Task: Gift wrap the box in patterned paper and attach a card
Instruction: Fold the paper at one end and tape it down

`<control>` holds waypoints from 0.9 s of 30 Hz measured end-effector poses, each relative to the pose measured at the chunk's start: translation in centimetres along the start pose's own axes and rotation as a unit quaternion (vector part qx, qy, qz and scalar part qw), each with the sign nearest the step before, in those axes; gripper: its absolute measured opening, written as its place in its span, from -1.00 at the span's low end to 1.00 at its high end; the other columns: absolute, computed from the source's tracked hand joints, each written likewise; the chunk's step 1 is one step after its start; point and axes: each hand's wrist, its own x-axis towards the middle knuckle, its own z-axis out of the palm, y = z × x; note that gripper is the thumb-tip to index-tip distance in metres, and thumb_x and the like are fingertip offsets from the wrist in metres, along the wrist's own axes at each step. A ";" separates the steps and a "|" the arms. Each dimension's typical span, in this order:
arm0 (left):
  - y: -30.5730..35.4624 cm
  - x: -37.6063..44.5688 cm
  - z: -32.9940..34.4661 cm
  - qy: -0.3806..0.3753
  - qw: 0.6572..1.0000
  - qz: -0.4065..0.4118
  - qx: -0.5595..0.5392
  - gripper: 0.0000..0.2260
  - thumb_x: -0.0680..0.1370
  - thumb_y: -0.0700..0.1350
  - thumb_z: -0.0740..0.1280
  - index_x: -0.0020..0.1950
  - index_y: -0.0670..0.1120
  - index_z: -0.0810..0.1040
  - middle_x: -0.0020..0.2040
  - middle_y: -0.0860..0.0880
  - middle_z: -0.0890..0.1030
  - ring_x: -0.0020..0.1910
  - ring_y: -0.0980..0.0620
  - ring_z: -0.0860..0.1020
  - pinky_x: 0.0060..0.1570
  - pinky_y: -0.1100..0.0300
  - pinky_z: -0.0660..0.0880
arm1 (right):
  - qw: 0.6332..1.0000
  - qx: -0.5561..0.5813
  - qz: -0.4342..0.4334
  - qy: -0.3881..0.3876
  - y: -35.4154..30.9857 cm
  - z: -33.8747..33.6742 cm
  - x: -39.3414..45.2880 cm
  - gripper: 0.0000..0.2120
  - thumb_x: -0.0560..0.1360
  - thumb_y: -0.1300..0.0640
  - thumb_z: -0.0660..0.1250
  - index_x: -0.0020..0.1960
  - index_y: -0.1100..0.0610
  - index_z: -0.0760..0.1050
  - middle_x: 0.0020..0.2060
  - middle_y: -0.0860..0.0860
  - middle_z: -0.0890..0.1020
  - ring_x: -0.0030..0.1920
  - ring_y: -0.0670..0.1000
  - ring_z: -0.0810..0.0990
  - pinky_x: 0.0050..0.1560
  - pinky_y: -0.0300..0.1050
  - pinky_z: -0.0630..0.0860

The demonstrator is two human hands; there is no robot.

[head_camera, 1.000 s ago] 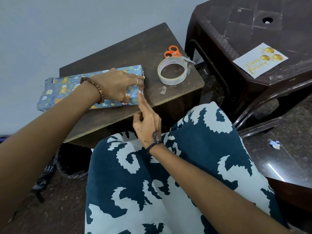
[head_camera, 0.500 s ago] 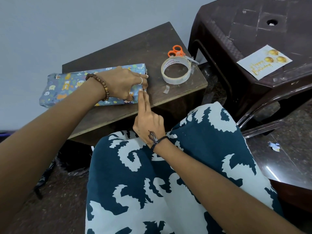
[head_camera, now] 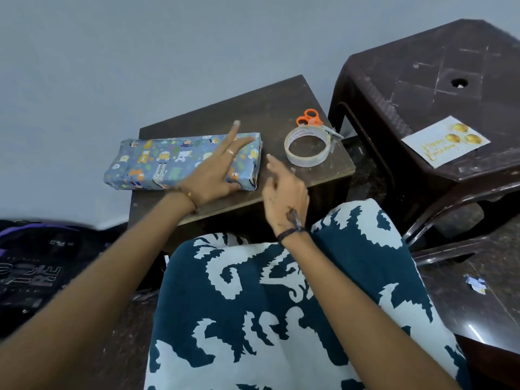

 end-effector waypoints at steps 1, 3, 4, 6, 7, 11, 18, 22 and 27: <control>0.5 -0.8 1.0 0.076 0.995 -0.023 -0.053 -0.23 0.38 -0.41 0.39 0.41 0.08 0.11 0.52 0.01 -0.15 0.35 0.30 0.16 0.09 0.36 0.41 | 0.998 0.051 0.015 0.019 0.0 -0.3 0.7 -0.59 0.47 0.24 0.16 0.27 0.01 0.48 0.10 0.01 0.64 -0.01 0.17 0.62 0.04 0.04 0.53; 2.2 -2.1 3.0 0.241 0.948 -0.115 -0.175 -0.25 0.39 -0.42 0.39 0.44 -0.01 0.12 0.52 -0.08 -0.06 0.30 0.36 0.23 0.02 0.62 0.29 | 0.995 0.101 0.001 0.020 -0.1 -0.2 2.5 -0.60 0.42 0.23 0.11 0.18 0.03 0.54 0.08 -0.01 0.65 -0.12 0.19 0.65 -0.02 0.11 0.56; 3.3 -2.3 3.8 0.310 0.901 -0.185 -0.239 -0.28 0.41 -0.40 0.39 0.46 -0.08 0.12 0.49 -0.09 0.03 0.24 0.43 0.26 0.01 0.67 0.24 | 0.994 0.106 -0.012 0.009 -0.2 -0.1 3.5 -0.59 0.42 0.23 0.09 0.18 0.03 0.54 0.06 0.01 0.65 -0.15 0.17 0.64 -0.05 0.13 0.56; 4.6 -2.3 4.6 0.397 0.781 -0.315 -0.367 -0.29 0.45 -0.31 0.39 0.48 -0.17 0.08 0.44 -0.10 0.12 0.28 0.35 0.28 0.05 0.61 0.21 | 0.994 0.099 -0.038 -0.021 -0.5 0.3 5.7 -0.60 0.47 0.22 0.10 0.24 0.04 0.50 0.02 0.10 0.65 -0.17 0.09 0.59 -0.07 0.18 0.57; 4.7 -2.0 4.9 0.410 0.722 -0.366 -0.421 -0.29 0.47 -0.27 0.39 0.50 -0.17 0.05 0.45 -0.10 0.11 0.32 0.23 0.26 0.08 0.52 0.20 | 0.994 0.091 -0.046 -0.038 -0.6 0.5 6.7 -0.62 0.51 0.20 0.11 0.29 0.05 0.46 0.03 0.13 0.65 -0.16 0.07 0.57 -0.05 0.19 0.57; 4.5 -1.3 5.0 0.446 0.585 -0.441 -0.514 -0.29 0.51 -0.20 0.35 0.52 -0.07 -0.01 0.47 -0.09 0.14 0.38 0.01 0.26 0.15 0.27 0.22 | 0.986 0.014 -0.089 -0.138 -0.8 1.6 8.9 -0.60 0.60 0.06 0.09 0.43 0.04 0.29 0.10 0.15 0.62 -0.15 0.11 0.58 0.01 0.10 0.54; 1.6 -0.6 3.7 0.465 0.535 -0.451 -0.543 -0.31 0.47 -0.20 0.39 0.48 -0.14 0.08 0.33 -0.12 0.43 0.25 -0.09 0.47 0.20 0.03 0.45 | 0.978 -0.053 -0.132 -0.151 -1.2 2.0 9.0 -0.70 0.59 -0.01 0.11 0.27 0.05 0.40 -0.07 0.08 0.67 0.04 0.15 0.58 -0.02 -0.01 0.49; -0.4 -0.8 2.7 0.419 0.563 -0.482 -0.524 -0.26 0.44 -0.16 0.43 0.48 -0.17 0.06 0.35 -0.13 0.38 0.28 -0.11 0.43 0.24 -0.01 0.42 | 0.975 -0.062 -0.099 -0.191 -1.1 2.3 8.0 -0.71 0.55 -0.11 0.17 -0.05 0.04 0.56 -0.30 -0.01 0.66 -0.12 0.09 0.61 -0.12 -0.06 0.51; -2.1 -2.4 2.4 0.378 0.592 -0.474 -0.530 -0.43 0.39 -0.17 0.48 0.34 -0.21 0.36 0.21 -0.12 0.54 0.10 -0.09 0.55 -0.18 0.15 0.51 | 0.974 -0.030 -0.050 -0.221 -1.5 2.6 6.3 -0.73 0.46 -0.16 0.29 -0.18 0.01 0.62 -0.24 -0.03 0.66 -0.17 0.01 0.58 -0.17 -0.10 0.48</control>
